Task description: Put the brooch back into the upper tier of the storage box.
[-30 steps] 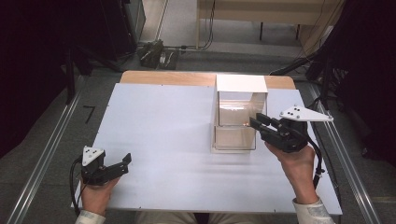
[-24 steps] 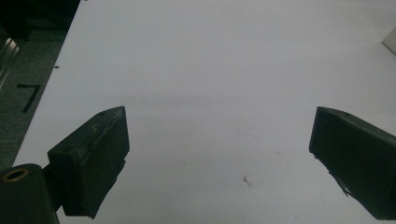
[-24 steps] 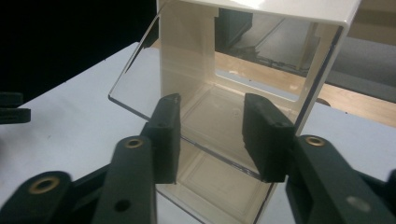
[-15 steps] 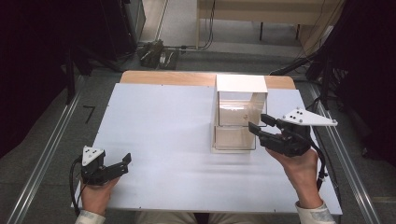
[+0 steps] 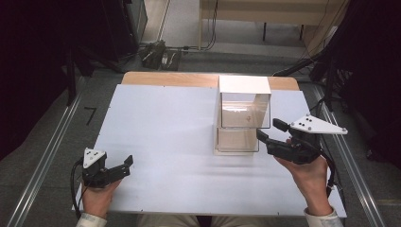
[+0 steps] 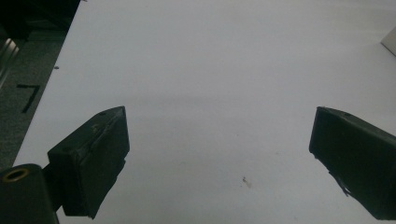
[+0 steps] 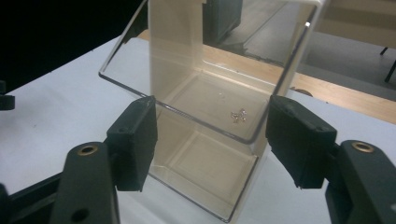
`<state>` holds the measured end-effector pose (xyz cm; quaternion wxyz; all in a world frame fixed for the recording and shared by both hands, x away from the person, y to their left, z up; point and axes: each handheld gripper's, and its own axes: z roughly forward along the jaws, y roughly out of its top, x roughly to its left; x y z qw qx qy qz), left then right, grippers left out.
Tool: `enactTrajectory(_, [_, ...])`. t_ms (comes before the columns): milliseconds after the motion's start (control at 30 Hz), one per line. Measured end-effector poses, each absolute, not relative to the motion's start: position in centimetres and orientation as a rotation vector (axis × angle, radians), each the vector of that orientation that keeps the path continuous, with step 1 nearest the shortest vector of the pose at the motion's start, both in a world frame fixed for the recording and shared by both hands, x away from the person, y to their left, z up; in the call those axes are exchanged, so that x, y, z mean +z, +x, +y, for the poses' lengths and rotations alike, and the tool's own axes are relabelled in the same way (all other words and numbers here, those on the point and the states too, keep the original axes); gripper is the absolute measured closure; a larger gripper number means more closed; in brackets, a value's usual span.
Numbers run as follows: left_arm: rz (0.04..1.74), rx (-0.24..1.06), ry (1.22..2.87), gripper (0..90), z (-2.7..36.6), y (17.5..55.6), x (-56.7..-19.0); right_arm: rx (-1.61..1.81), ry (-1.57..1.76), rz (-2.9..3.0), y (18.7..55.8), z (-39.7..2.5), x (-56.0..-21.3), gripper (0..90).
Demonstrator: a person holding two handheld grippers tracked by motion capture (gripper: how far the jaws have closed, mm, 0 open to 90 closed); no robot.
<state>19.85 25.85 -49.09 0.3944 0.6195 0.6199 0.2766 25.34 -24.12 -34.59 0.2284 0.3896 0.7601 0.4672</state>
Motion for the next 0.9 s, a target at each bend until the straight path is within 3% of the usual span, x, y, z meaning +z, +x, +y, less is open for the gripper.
enactTrajectory(900, [1.570, 0.699, 1.572, 6.2, 25.9, 19.8, -49.0, 1.193, 1.175, 2.087, 24.7, -27.2, -37.6, 30.1])
